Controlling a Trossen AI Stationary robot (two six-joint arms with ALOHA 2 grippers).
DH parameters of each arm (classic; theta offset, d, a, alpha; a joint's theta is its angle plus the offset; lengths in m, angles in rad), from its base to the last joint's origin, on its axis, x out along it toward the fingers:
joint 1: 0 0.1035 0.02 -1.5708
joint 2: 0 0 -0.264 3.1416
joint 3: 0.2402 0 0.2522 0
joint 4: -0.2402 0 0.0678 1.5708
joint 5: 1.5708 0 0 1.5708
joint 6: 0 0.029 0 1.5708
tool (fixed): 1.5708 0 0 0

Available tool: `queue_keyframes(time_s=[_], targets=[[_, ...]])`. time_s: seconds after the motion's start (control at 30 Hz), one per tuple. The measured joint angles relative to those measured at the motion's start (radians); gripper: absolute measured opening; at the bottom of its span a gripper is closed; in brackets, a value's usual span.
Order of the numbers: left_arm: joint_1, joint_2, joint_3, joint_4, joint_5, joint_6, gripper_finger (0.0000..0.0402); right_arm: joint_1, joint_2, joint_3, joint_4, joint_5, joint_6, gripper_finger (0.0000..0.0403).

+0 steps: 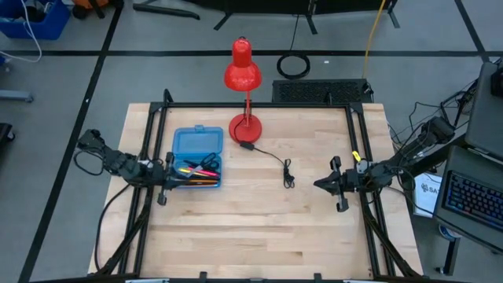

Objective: Pick & place school supplies into a supply box
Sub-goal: Return to Home Position

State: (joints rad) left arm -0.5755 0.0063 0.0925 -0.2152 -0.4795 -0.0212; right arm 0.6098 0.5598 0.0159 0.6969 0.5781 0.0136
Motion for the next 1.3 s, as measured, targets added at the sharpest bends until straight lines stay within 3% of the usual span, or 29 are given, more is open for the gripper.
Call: queue_keyframes(time_s=[0.17, 0.4, 0.7, 1.03, 1.3], targets=[[0.0, 0.0, 0.0, -0.015, -0.017, -0.053, 0.0033, 0.0, 0.0, 0.0, 0.001, -0.002, 0.001, 0.0], [0.0, 0.0, 0.0, -0.015, -0.019, 0.04, 0.0021, 0.0, 0.0, -0.001, 0.002, -0.001, 0.001, 0.0], [0.0, 0.0, 0.0, -0.015, -0.019, 0.044, 0.0003, 0.0, 0.0, -0.001, 0.002, -0.003, 0.001, 0.0], [0.0, 0.0, 0.0, -0.015, -0.019, 0.043, 0.0044, 0.0, 0.0, -0.001, 0.002, -0.003, 0.001, 0.0], [0.0, 0.0, 0.0, -0.015, -0.019, 0.043, 0.0049, 0.0, 0.0, -0.001, 0.002, -0.003, 0.001, 0.0]])
